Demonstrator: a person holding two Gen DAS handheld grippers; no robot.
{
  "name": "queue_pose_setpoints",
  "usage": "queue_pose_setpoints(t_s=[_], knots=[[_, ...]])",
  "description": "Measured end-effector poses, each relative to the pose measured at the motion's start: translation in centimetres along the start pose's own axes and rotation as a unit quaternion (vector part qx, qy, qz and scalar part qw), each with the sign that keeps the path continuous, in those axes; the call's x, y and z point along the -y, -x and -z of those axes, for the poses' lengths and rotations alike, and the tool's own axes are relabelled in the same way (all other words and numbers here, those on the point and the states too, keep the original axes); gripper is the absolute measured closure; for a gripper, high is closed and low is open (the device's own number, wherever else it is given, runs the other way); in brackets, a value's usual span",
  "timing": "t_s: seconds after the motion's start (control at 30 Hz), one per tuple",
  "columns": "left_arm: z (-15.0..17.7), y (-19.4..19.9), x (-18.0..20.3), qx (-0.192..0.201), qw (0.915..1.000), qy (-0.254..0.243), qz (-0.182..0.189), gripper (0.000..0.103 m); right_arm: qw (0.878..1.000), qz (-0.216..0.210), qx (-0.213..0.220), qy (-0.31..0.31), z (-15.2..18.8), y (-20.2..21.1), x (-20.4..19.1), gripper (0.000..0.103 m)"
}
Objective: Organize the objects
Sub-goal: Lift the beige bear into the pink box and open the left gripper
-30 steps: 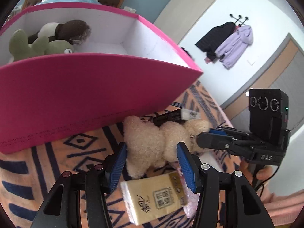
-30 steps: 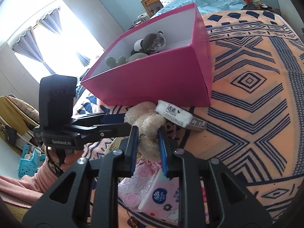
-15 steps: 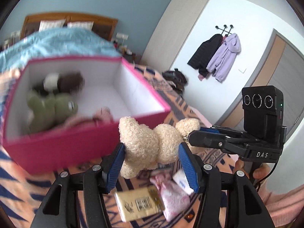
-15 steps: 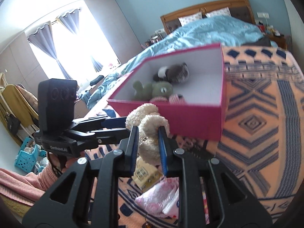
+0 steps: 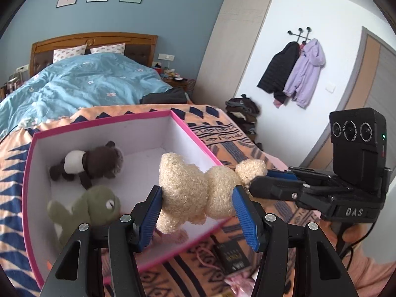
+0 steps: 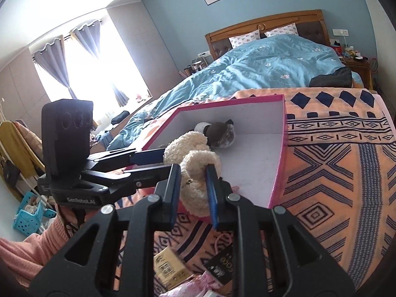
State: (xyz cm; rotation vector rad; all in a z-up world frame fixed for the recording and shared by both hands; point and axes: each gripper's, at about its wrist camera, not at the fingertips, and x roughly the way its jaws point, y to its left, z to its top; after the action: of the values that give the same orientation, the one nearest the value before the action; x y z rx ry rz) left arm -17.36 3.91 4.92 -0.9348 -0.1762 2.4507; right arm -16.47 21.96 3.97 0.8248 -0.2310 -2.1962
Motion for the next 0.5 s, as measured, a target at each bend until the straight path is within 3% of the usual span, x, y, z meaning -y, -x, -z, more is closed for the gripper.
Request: queue_pose_setpoints(t_s=[0.37, 0.5], knots=[[-1.4, -5.6, -1.6, -0.055, 0.9981, 0.009, -0.026, 0.045, 0.998, 0.037, -0.034, -0.024, -0.5, -3.6, 2.8, 0.079], [-1.3, -6.9, -1.7, -0.069, 0.9967, 0.012, -0.041, 0.045, 0.996, 0.072, -0.047, -0.015, -0.2, -4.5, 2.9, 0.077]])
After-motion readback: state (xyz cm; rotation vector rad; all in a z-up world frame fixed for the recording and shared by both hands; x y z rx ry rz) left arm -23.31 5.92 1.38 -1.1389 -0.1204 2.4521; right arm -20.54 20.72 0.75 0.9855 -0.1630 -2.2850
